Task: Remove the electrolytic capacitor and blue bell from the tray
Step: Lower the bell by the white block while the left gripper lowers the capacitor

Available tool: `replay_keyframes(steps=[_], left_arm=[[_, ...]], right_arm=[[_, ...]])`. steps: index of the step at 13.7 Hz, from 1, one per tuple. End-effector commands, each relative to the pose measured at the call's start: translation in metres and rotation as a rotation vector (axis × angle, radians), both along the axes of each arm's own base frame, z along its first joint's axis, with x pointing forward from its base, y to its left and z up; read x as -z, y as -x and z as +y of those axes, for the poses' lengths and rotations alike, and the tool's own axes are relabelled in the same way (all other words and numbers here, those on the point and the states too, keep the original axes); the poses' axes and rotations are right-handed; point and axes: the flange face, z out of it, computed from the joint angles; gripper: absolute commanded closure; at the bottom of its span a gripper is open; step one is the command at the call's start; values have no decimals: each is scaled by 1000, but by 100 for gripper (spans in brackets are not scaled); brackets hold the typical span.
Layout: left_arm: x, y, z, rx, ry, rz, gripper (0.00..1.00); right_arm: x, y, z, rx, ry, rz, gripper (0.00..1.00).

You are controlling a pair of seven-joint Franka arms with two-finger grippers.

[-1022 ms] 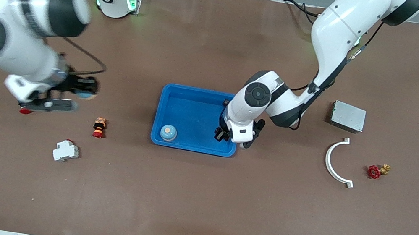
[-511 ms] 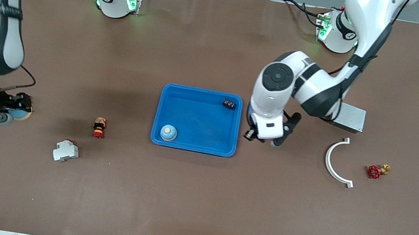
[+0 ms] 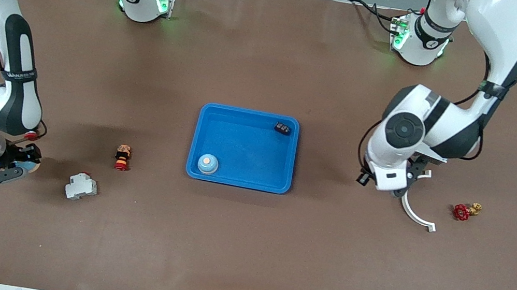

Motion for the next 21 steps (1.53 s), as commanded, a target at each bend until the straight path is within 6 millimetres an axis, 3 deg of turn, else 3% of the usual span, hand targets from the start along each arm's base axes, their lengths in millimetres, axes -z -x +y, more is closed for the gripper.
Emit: replay_keyframes(steps=[1, 3, 7, 8, 10, 11, 12, 13, 14, 15, 18, 20, 21], left_arm=[[33, 4, 36, 4, 3, 34, 100], [60, 10, 34, 12, 21, 49, 100], [83, 11, 45, 18, 10, 69, 100], [89, 10, 51, 7, 14, 71, 100], [96, 3, 75, -12, 9, 59, 99], [100, 3, 78, -9, 5, 63, 82], [100, 2, 77, -7, 5, 63, 63], [97, 1, 76, -7, 5, 57, 37], [93, 0, 74, -9, 4, 48, 3], [87, -1, 72, -13, 0, 42, 0], [74, -7, 69, -20, 2, 16, 0], [65, -12, 56, -20, 18, -2, 0], [57, -16, 44, -40, 27, -23, 0]], right_arm=[[11, -12, 2, 18, -44, -16, 99], [23, -12, 3, 36, -74, -10, 99], [35, -22, 2, 39, -70, -29, 99], [39, -21, 1, 43, -75, -25, 99], [40, -21, 1, 53, -89, -25, 88], [40, -21, 1, 53, -89, -25, 76], [39, -21, 0, 56, -90, -27, 53], [40, -21, 0, 56, -91, -26, 15], [35, -21, -4, 60, -92, -31, 0], [29, -21, -4, 62, -96, -28, 0], [-7, -13, 21, 62, -137, 77, 0], [-64, -12, 52, 200, -208, 82, 0], [-85, -9, 82, 286, -200, 112, 0]])
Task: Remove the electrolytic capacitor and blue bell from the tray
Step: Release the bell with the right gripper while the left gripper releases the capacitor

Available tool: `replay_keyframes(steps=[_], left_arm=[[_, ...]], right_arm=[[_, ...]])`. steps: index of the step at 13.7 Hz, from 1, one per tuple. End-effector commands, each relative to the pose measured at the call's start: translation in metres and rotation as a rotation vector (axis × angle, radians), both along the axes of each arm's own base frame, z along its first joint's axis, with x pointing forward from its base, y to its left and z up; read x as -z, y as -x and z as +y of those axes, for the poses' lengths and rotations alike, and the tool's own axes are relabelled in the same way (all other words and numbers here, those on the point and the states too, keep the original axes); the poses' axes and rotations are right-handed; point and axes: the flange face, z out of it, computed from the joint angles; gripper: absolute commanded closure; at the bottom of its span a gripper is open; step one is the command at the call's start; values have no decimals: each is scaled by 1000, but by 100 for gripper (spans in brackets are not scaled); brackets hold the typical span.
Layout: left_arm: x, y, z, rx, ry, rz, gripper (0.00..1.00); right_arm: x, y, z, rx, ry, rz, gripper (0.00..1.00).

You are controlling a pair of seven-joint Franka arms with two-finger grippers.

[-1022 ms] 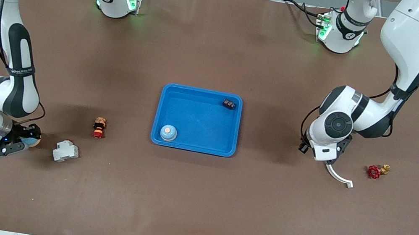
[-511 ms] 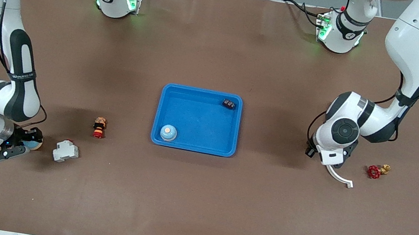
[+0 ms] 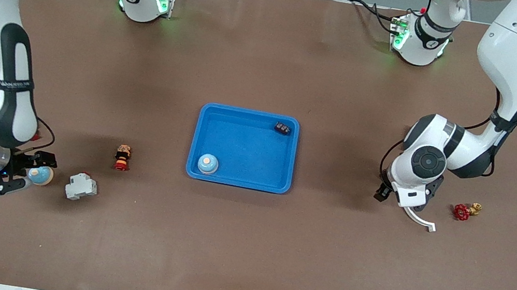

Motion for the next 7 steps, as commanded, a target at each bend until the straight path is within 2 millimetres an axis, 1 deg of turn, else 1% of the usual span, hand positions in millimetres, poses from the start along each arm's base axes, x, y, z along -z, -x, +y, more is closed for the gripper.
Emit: replay_keyframes(steps=[1, 2, 3, 4, 5, 6, 7], left_arm=[[-27, -8, -32, -43, 10, -62, 0], [-34, -7, -52, -55, 23, -75, 0], [-42, -8, -73, -81, 42, -95, 0], [-53, -9, -91, -115, 57, -120, 0], [-60, -6, -111, -121, 72, -133, 0], [-71, -3, -131, -130, 89, -151, 0], [-77, 2, -153, -140, 101, -165, 0]], right_arm=[[-77, 13, 79, 197, 1, 61, 0], [-94, 17, 117, 285, 24, 76, 0], [-104, 21, 150, 369, 45, 88, 0], [-110, 26, 188, 428, 63, 93, 0], [-112, 31, 221, 481, 79, 95, 0], [-112, 37, 260, 555, 90, 93, 0], [-110, 44, 292, 595, 103, 88, 0]])
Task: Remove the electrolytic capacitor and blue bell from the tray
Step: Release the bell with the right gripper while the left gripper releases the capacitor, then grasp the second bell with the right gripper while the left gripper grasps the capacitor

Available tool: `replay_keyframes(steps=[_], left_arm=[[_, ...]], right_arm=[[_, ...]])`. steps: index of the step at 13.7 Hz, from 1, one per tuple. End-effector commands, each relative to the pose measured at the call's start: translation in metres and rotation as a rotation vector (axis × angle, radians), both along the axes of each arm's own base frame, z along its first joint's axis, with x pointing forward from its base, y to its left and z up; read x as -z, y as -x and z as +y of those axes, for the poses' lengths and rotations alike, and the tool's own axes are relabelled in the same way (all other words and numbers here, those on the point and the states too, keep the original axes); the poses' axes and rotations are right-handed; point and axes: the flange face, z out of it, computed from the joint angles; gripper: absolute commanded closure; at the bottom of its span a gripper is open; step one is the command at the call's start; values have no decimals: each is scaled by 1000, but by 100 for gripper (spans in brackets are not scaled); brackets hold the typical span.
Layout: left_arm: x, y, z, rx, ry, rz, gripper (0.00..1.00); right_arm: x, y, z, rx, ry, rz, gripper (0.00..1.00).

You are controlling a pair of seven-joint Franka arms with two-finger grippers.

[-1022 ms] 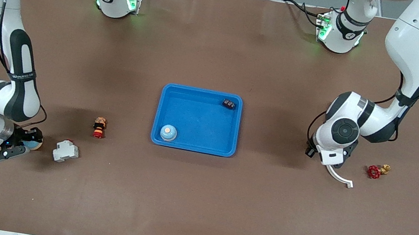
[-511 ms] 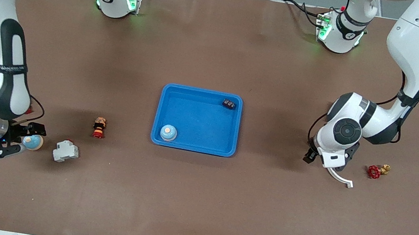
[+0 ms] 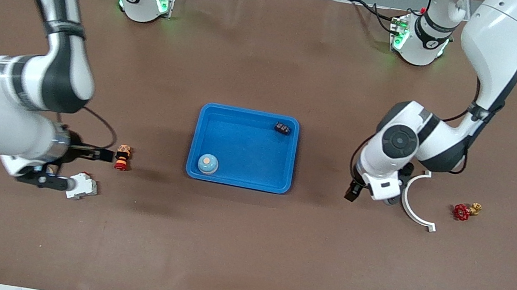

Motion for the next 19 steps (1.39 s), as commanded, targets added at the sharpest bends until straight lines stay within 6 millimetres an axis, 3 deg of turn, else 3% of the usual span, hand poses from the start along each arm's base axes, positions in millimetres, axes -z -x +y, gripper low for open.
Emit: replay_keyframes(steps=[1, 2, 5, 7, 9, 11, 14, 17, 19], left_arm=[[-16, 7, -49, -27, 24, -31, 0], [-14, 8, -69, -55, 39, -34, 0], [2, 1, -119, -169, 94, -26, 0], [11, -1, -128, -207, 115, -1, 0], [16, 18, -155, -192, 133, 33, 0], [21, 36, -172, -227, 134, 57, 0], [46, 87, -198, -138, 40, 110, 0], [66, 108, -201, -87, -9, 119, 0], [74, 126, -208, -58, -28, 134, 0]], right_arm=[[7, 13, 60, 137, 25, -26, 0], [6, 13, 81, 177, 12, -74, 0], [41, 17, 132, 167, 4, -133, 0], [64, 12, 143, 162, -10, -167, 0], [89, 14, 153, 148, -6, -166, 0], [101, 21, 164, 118, 3, -152, 0], [110, 30, 177, 110, 5, -132, 0], [126, 52, 201, 56, 21, -105, 0], [140, 60, 207, 40, 33, -87, 0]])
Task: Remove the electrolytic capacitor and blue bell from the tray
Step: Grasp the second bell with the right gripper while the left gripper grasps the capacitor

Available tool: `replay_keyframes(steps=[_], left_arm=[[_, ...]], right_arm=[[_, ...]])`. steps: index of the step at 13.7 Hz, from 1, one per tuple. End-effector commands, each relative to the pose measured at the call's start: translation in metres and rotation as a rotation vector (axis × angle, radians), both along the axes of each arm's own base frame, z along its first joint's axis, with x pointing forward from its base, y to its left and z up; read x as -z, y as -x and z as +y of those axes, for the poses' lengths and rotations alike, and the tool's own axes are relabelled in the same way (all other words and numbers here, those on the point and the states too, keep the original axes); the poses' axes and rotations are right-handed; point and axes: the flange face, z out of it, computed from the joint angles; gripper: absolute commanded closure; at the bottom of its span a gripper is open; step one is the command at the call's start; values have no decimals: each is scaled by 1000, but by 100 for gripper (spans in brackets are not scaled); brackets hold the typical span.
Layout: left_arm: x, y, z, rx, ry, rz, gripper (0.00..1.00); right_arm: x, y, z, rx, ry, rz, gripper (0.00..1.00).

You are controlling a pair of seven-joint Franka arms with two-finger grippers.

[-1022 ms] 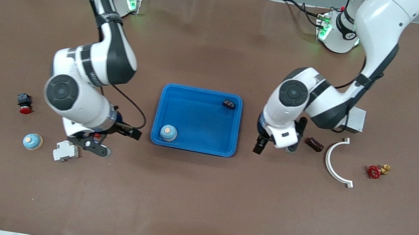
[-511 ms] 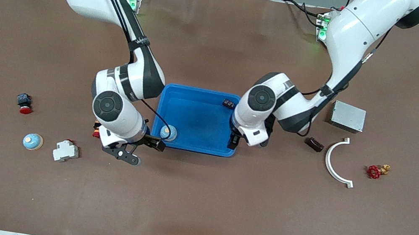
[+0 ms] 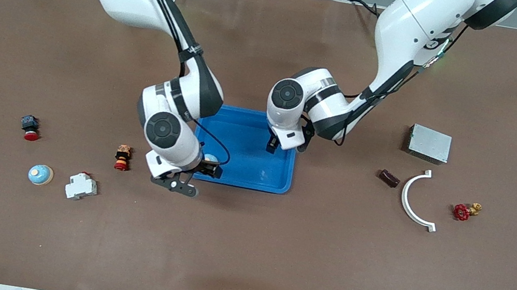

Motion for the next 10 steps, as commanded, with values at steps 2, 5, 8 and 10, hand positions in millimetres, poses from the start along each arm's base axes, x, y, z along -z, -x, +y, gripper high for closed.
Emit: replay_keyframes(steps=[2, 5, 8, 10], left_arm=[[7, 12, 1, 24, -33, 2, 0], [11, 15, -4, 30, -27, 4, 8], [7, 6, 1, 26, -21, -4, 8], [14, 9, -2, 37, -23, 3, 8]], right_arm=[[23, 13, 4, -13, 22, 30, 0], [34, 18, 1, -12, 32, 46, 0], [46, 18, 1, -11, 33, 47, 0], [52, 20, 6, -17, 31, 41, 0]])
